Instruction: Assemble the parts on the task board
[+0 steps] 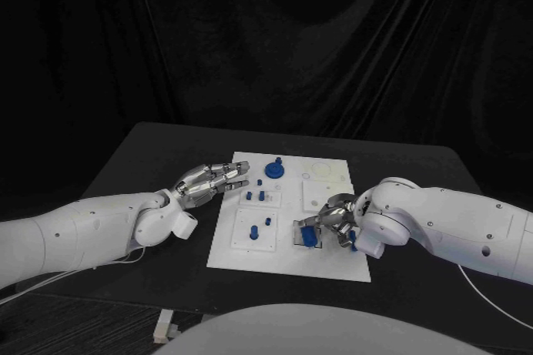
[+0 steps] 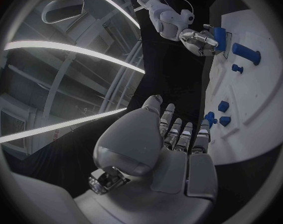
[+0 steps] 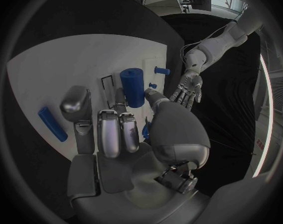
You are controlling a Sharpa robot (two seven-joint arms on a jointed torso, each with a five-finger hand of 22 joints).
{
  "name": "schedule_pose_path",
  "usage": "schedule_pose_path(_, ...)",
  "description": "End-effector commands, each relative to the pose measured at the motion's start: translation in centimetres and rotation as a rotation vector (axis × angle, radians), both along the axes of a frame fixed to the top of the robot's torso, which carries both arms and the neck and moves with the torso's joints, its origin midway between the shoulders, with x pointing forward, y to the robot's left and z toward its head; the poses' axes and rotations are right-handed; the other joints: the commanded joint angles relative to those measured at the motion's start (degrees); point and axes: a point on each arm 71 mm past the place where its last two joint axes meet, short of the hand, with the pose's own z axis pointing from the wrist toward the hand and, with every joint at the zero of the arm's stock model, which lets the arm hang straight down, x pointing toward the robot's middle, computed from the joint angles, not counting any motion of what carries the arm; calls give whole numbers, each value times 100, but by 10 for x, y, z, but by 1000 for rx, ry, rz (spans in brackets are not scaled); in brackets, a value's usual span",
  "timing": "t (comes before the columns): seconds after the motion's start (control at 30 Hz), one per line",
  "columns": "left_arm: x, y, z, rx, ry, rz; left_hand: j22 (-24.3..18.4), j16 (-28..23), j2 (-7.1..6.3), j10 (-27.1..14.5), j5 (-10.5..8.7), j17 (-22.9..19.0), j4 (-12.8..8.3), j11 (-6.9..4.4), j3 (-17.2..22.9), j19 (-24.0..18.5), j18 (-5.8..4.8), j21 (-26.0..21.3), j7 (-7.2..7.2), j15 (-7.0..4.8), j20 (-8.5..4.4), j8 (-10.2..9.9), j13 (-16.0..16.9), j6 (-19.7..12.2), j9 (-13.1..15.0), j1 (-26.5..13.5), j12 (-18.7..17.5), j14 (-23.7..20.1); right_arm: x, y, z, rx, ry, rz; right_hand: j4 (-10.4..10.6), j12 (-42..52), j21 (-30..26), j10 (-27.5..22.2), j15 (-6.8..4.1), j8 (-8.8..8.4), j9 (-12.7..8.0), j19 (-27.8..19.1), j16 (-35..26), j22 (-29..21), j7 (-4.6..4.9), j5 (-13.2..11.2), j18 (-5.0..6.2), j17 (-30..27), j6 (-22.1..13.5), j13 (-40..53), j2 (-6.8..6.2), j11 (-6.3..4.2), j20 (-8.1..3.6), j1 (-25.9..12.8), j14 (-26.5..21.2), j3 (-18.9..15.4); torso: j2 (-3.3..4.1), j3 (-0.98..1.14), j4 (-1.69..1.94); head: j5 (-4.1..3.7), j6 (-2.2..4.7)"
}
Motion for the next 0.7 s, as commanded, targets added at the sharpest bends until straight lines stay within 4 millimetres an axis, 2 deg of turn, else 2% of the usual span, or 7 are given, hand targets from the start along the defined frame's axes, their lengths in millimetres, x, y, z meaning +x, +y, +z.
schedule_pose_path(0.03,0,-2,0,-23,0,-6,-6,16,-4,-33,-38,4,30,24,2,21,51,27,9,40,23,2,-4,-38,-1,-56,-4,1,-2,-1,-2,-11,13,-8,20,20,-23,601,48,42,-12,1,-25,621,14,-39,109,653,-12,1508,22,30,37,-73,430,-54,-2,0,-1,7,-1)
schedule_pose_path(0.17,-1,-2,0,-21,1,-6,-6,16,-4,-33,-38,4,30,24,2,21,51,27,9,40,23,2,-4,-38,-1,-56,-4,1,-2,-1,-2,-11,8,-14,61,20,-59,601,48,63,-25,-8,-36,612,14,-97,115,629,-29,1508,25,29,38,-104,425,-95,-2,1,0,9,-1)
schedule_pose_path(0.23,-1,-2,0,-22,3,-8,-6,16,-4,-33,-38,4,30,24,2,21,51,27,9,40,23,2,-4,-38,-1,-56,-4,1,-2,-1,-2,-11,8,-15,135,20,-233,601,54,91,-47,-59,-98,569,19,-223,143,509,-78,1508,17,34,44,-167,394,-173,-1,0,0,8,-1)
schedule_pose_path(0.47,-1,-3,-1,-23,5,-11,-6,16,-4,-33,-38,4,30,24,2,21,51,27,9,40,23,2,-4,-38,-1,-56,-4,1,-2,-1,-3,-12,12,-11,238,20,-331,601,63,168,-86,-93,-117,545,28,-530,156,473,-170,1508,-18,43,54,-232,382,-333,-2,1,0,17,-1)
schedule_pose_path(0.7,-1,-3,-1,-23,7,-12,-6,16,-4,-33,-38,4,30,24,2,21,51,27,9,40,23,2,-4,-38,-1,-56,-4,1,-2,-1,-3,-13,13,-9,232,20,-339,601,64,214,-103,-92,-115,545,31,-682,157,474,-214,1508,-33,45,56,-190,382,-393,-1,1,-1,27,-1)
